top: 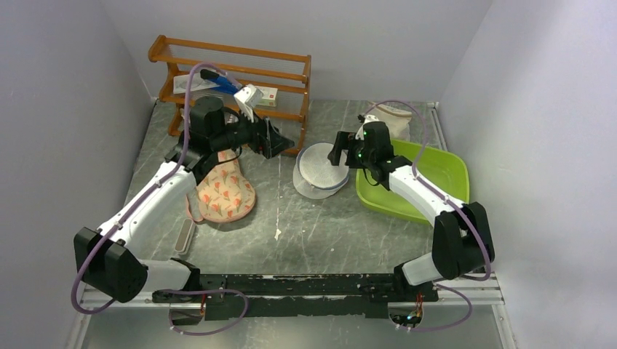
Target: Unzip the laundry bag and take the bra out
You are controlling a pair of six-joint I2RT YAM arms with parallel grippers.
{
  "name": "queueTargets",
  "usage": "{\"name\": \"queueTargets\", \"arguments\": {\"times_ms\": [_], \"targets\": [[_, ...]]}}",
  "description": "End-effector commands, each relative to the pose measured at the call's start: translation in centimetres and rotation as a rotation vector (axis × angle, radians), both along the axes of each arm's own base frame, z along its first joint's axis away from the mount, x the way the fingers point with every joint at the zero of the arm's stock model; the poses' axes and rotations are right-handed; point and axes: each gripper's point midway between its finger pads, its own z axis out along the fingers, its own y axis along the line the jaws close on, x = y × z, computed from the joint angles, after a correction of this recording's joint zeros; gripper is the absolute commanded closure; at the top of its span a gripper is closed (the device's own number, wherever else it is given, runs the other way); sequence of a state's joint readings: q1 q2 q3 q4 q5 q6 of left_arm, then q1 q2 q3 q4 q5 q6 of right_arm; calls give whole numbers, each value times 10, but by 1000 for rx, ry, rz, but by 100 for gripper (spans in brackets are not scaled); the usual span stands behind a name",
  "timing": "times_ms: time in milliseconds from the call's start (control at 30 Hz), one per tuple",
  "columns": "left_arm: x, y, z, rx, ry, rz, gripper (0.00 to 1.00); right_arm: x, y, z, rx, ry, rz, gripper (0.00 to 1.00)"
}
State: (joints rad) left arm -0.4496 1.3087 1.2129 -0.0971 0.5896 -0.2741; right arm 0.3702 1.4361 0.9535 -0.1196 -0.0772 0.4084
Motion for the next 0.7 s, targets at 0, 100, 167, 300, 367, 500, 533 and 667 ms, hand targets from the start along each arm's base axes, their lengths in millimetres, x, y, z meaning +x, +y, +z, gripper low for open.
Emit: {"name": "queueTargets", "arguments": {"times_ms": [0, 100, 167, 300, 367, 500, 533, 667], "targets": [[-18, -4, -7, 7, -73, -91, 6, 7, 6, -1, 69, -20, 59, 12], [-21, -5, -16, 38, -83, -94, 6, 0, 28, 4, 135, -53, 193, 20], [-21, -7, -23, 69, -79, -105, 6, 0, 36, 5, 164, -58, 230, 25], [-17, -11, -45, 152, -85, -105, 6, -2, 52, 3, 200, -40, 323, 37], [-21, -12, -52, 186, -137, -114, 6, -4, 61, 3, 213, -31, 382, 45], [-36, -13, -59, 221, -287, -147, 4, -7, 72, 7, 261, -35, 439, 51], [-42, -13, -59, 226, -331, -164, 8, -9, 75, 7, 278, -29, 457, 52], [-65, -18, -66, 237, -479, -240, 6, -19, 86, 3, 329, 24, 536, 61]]}}
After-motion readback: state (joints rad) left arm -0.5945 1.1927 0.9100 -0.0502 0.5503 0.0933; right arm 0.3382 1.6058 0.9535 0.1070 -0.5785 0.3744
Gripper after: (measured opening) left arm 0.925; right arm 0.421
